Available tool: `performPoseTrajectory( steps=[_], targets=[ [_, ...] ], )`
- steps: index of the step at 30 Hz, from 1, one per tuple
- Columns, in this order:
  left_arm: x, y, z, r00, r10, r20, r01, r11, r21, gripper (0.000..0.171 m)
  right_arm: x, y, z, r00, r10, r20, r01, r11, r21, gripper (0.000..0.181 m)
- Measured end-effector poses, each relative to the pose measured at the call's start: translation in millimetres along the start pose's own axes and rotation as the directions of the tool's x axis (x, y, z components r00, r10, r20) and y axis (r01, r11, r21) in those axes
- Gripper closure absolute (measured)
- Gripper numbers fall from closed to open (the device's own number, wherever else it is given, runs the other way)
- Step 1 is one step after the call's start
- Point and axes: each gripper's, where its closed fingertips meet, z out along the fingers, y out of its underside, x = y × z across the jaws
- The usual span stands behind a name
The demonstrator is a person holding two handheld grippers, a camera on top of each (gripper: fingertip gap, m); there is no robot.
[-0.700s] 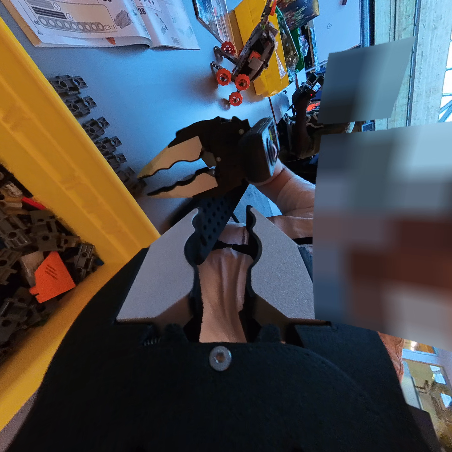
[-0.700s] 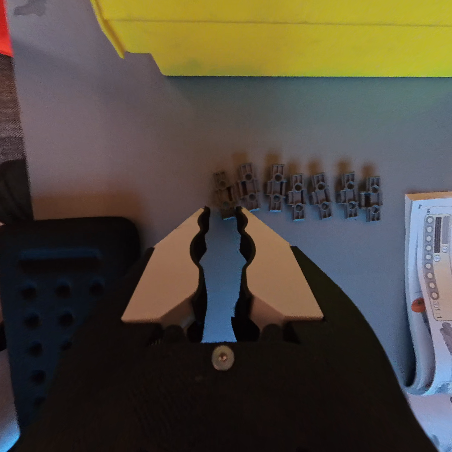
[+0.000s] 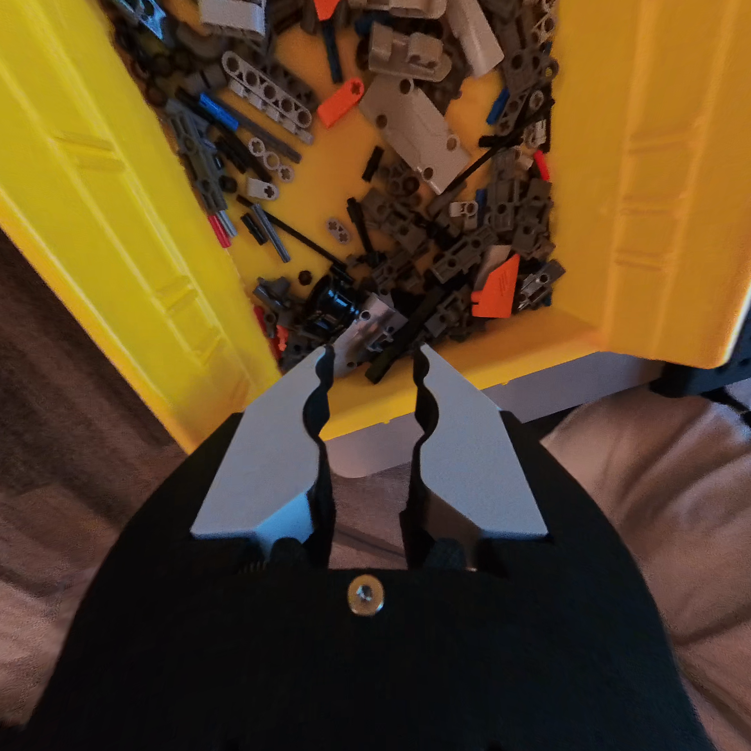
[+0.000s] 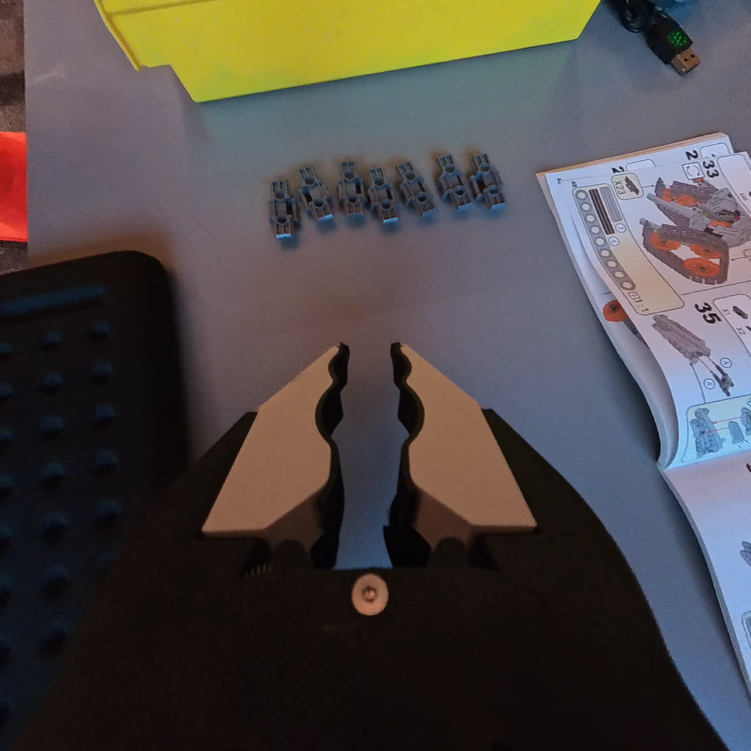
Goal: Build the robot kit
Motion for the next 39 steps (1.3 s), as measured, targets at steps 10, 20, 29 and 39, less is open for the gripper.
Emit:
performPoseTrajectory(
  steps=[10, 20, 29, 39],
  targets=[
    [2, 11, 29, 0.991, -0.116, 0.068, 0.124, 0.984, -0.127, 0.154, -2, 0, 1, 1.000, -0.011, 0.008, 0.011, 1.000, -0.006, 0.161],
    [5, 10, 31, 0.992, -0.073, 0.104, 0.087, 0.987, -0.138, 0.157, -4, 1, 0, 0.999, -0.031, 0.007, 0.031, 0.999, -0.018, 0.161],
    [55, -54, -52, 0.993, 0.097, 0.072, -0.118, 0.910, 0.398, 0.159, -8, -61, -20, 0.994, -0.108, -0.033, 0.113, 0.958, 0.264, 0.162],
    [128, -87, -72, 0.927, 0.331, -0.176, -0.154, 0.765, 0.625, 0.158, -31, -131, -14, 0.961, -0.276, -0.021, 0.256, 0.859, 0.444, 0.156]
  ],
)
